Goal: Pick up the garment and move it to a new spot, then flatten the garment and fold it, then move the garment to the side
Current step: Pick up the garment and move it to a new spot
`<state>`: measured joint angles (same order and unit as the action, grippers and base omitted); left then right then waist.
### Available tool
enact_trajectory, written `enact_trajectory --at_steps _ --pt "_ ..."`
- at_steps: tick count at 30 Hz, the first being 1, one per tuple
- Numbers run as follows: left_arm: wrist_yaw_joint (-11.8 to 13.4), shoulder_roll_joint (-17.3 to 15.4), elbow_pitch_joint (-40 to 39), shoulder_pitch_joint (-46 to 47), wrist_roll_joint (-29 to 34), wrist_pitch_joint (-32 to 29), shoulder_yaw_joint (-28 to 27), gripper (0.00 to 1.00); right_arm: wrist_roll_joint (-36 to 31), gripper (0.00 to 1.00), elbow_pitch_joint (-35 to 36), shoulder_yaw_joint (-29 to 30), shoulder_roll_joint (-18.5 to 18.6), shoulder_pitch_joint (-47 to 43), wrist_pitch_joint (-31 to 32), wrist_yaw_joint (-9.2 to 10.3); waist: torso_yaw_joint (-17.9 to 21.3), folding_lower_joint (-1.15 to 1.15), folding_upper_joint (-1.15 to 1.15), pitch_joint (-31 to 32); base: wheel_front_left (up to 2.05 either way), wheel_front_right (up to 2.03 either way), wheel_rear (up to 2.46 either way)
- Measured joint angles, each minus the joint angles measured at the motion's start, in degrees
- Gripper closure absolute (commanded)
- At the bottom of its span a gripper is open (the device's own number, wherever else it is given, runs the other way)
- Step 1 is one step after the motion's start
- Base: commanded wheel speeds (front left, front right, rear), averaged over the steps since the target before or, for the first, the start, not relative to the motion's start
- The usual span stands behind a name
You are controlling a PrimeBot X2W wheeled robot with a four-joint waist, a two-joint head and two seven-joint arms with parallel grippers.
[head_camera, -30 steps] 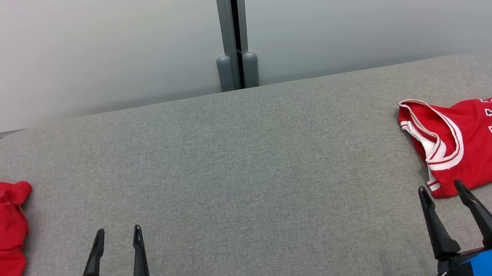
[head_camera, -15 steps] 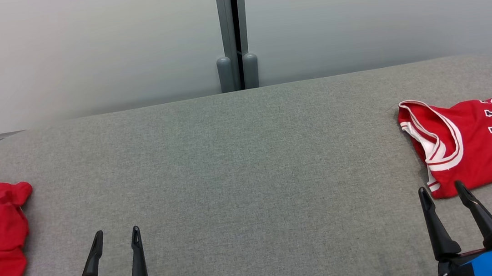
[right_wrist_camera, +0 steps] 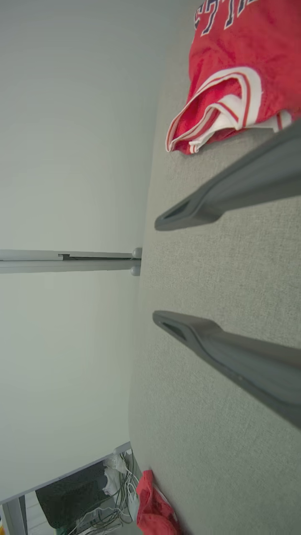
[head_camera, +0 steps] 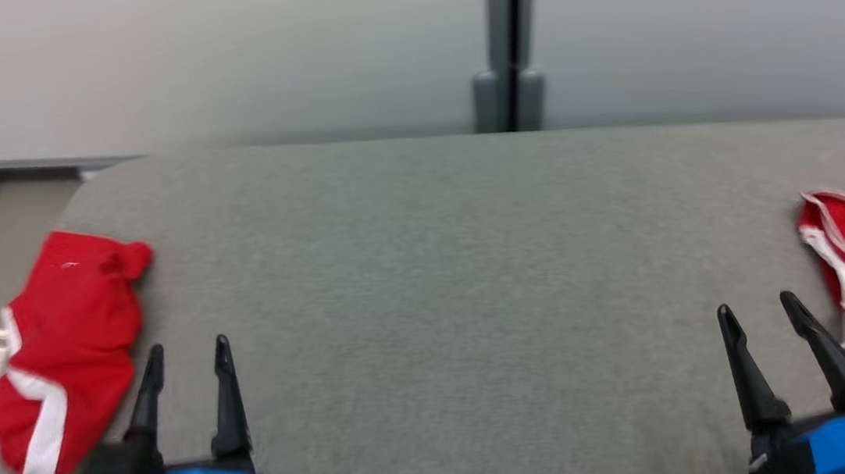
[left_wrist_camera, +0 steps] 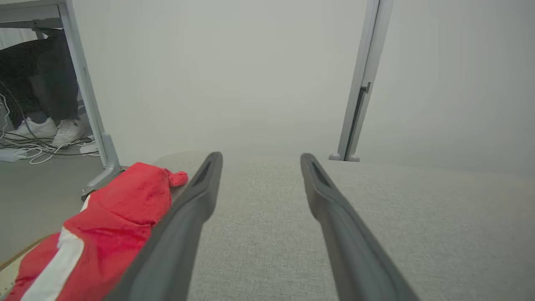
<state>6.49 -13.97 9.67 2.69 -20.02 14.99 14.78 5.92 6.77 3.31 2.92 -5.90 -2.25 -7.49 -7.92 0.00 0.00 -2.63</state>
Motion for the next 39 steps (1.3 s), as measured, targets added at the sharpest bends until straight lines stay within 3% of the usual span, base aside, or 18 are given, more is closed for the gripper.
enact_trajectory --at_steps 9,17,26,39 --pt "-0.9 2.5 -1.6 0.5 1.1 0.0 -5.5 0.00 -1.4 0.00 2.2 -2.3 0.1 2.1 2.0 0.00 -9.9 0.01 0.00 -1.7 0.00 0.00 0.00" --pt "-3.0 3.8 -0.7 0.1 3.6 0.0 -8.5 0.00 -1.7 0.00 3.1 -2.9 0.8 3.1 3.2 0.00 -14.4 0.01 0.00 -3.2 0.00 0.00 0.00" --pt "-5.7 4.4 5.2 5.7 5.3 0.0 -10.5 0.00 -1.7 0.00 6.0 -2.6 2.6 5.0 5.2 0.00 -13.3 0.01 -0.01 -8.8 0.00 0.00 0.00" --pt "-9.5 5.6 31.4 27.2 2.4 0.0 -13.6 0.00 -2.1 0.00 11.4 -0.9 6.5 10.2 8.2 0.00 -9.5 0.02 -0.02 -24.5 0.00 0.00 0.00"
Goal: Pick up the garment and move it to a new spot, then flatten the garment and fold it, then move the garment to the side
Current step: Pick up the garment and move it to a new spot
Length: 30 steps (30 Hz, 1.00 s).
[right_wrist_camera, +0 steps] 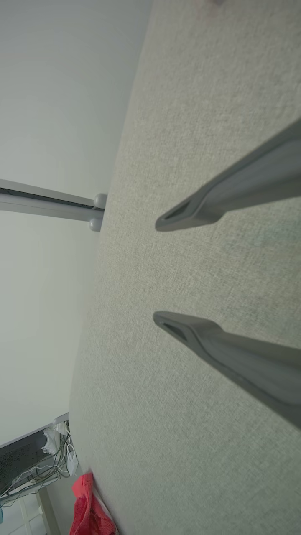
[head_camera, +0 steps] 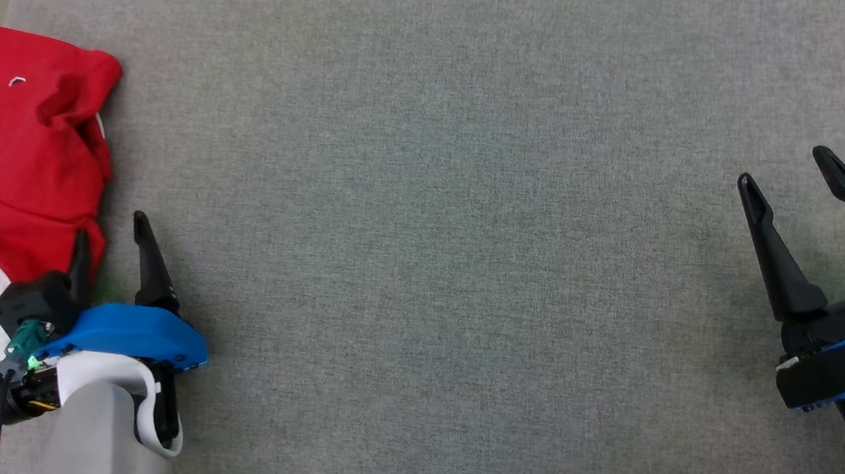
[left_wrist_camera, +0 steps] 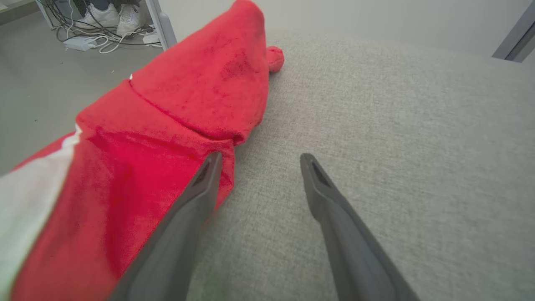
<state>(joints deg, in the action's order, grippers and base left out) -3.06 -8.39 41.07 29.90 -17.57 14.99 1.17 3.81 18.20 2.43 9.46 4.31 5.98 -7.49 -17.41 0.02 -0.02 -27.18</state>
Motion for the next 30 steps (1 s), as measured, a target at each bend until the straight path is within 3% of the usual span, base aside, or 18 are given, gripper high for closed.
enact_trajectory --at_steps 3,7,8,9,15,23,30 --pt "0.0 -1.0 7.5 4.6 -0.9 0.0 -1.9 0.00 0.0 0.00 0.2 0.2 0.2 0.9 0.0 0.00 0.4 0.00 0.00 -2.8 0.00 0.00 0.00" --pt "-0.3 -1.7 11.7 7.7 -1.7 0.2 -2.8 0.00 0.0 0.00 0.2 0.4 0.3 1.6 -0.2 0.00 0.6 0.00 0.00 -3.9 0.00 0.00 0.00" --pt "-0.4 -1.8 12.6 8.4 -2.0 0.3 -3.1 0.87 0.0 0.00 0.1 0.6 0.3 1.6 -0.3 0.00 0.7 -0.01 0.00 -4.1 0.00 0.00 0.00" --pt "-0.5 -1.9 13.3 8.9 -2.1 0.2 -3.3 1.00 0.0 0.00 0.0 0.9 0.3 1.7 -0.3 0.00 0.8 -0.02 0.00 -4.1 0.00 0.00 0.00" --pt "-0.4 -2.6 10.3 7.9 -1.0 0.1 -5.6 1.00 0.0 0.00 -1.5 1.3 0.0 1.9 -1.6 0.00 1.0 -0.01 0.00 -2.4 0.00 0.00 0.00" --pt "1.0 -1.9 -5.2 -2.1 3.5 0.1 -9.7 1.00 0.0 0.00 -4.7 0.4 -0.7 1.2 -4.0 0.00 0.7 -0.03 0.01 4.4 0.00 0.00 0.00" --pt "1.1 0.1 -17.8 -11.6 7.1 0.1 -9.8 1.00 0.2 0.00 -6.9 -1.4 -1.8 -0.5 -5.3 0.00 2.1 -0.03 0.02 11.4 0.00 0.00 0.00"
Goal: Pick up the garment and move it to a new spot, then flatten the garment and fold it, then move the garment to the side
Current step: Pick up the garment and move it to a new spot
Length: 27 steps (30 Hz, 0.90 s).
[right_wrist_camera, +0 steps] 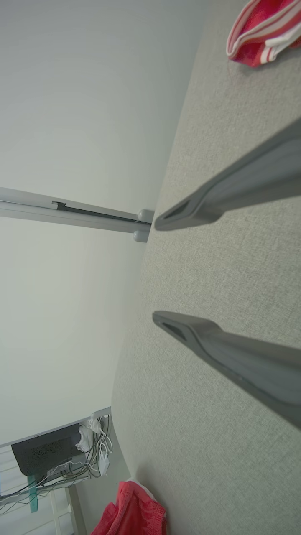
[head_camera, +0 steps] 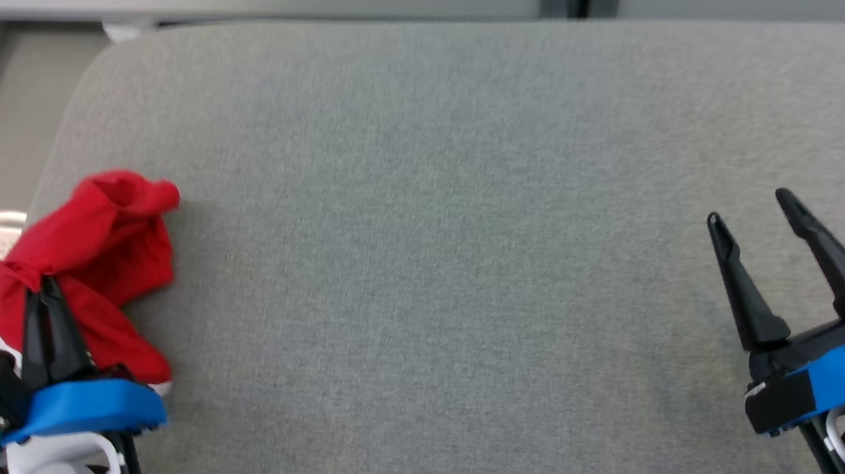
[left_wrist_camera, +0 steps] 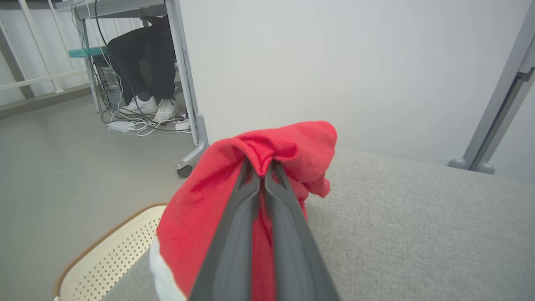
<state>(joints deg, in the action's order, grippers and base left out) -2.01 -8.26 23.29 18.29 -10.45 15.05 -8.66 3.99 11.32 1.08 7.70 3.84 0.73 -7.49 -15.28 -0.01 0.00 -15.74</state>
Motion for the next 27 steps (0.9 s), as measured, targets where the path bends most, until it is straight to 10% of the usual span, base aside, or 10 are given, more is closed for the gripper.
enact_trajectory --at_steps 13,27 --pt "-1.3 3.5 -15.6 -12.5 1.9 -3.8 8.6 1.00 0.6 0.00 -2.5 -1.7 -1.5 -3.2 -1.5 0.00 7.6 -0.01 0.01 8.3 0.00 0.00 0.00" --pt "-4.5 5.0 -7.5 -2.7 0.1 -5.7 23.6 1.00 3.1 0.00 -4.9 -0.2 -4.2 -0.4 -6.2 0.00 24.3 0.02 0.00 0.5 0.00 0.00 0.00"
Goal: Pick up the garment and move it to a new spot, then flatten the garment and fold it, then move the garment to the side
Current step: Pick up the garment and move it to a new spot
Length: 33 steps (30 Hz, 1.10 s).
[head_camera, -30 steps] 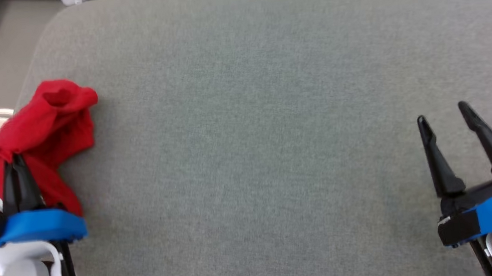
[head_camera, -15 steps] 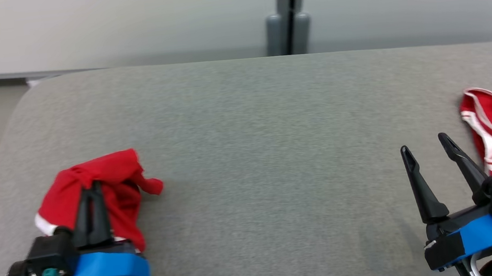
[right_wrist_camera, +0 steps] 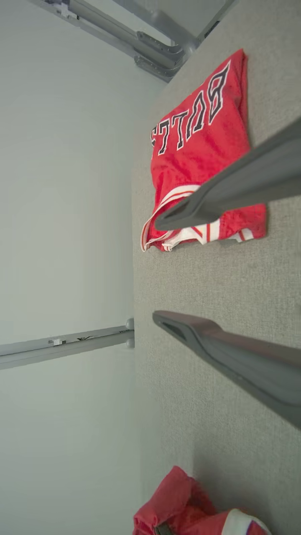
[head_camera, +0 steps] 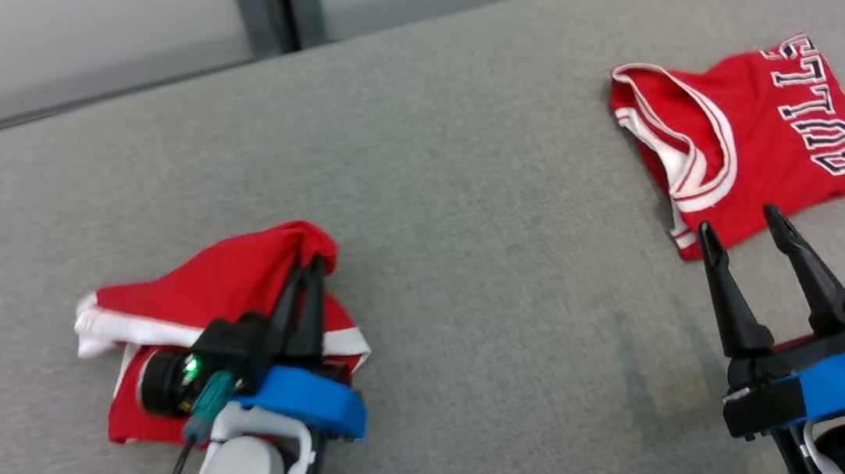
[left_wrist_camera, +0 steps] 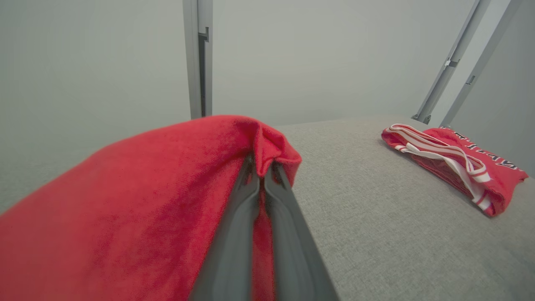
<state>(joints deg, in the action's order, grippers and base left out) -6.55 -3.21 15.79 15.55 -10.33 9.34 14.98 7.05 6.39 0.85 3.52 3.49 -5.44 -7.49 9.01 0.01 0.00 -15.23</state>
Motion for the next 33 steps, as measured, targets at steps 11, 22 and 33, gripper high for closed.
enact_trajectory --at_steps 11,22,33 --pt "-0.5 0.2 9.4 7.3 -3.4 1.9 8.8 0.15 1.7 0.00 -5.0 -1.1 -0.5 3.7 -4.1 0.00 2.1 0.00 -0.01 -5.7 0.00 0.00 0.00" --pt "1.1 0.2 3.9 6.3 -4.4 5.1 12.0 0.00 0.6 0.00 -6.0 -0.3 -0.6 3.2 -3.2 0.00 -3.3 -0.02 -0.01 0.0 0.00 0.00 0.00" --pt "7.5 -6.5 -1.9 -1.4 -7.3 5.6 0.8 0.00 -0.1 0.00 -3.1 0.2 -0.4 -0.5 0.3 0.00 -10.1 -0.01 0.00 5.3 0.00 0.00 0.00"
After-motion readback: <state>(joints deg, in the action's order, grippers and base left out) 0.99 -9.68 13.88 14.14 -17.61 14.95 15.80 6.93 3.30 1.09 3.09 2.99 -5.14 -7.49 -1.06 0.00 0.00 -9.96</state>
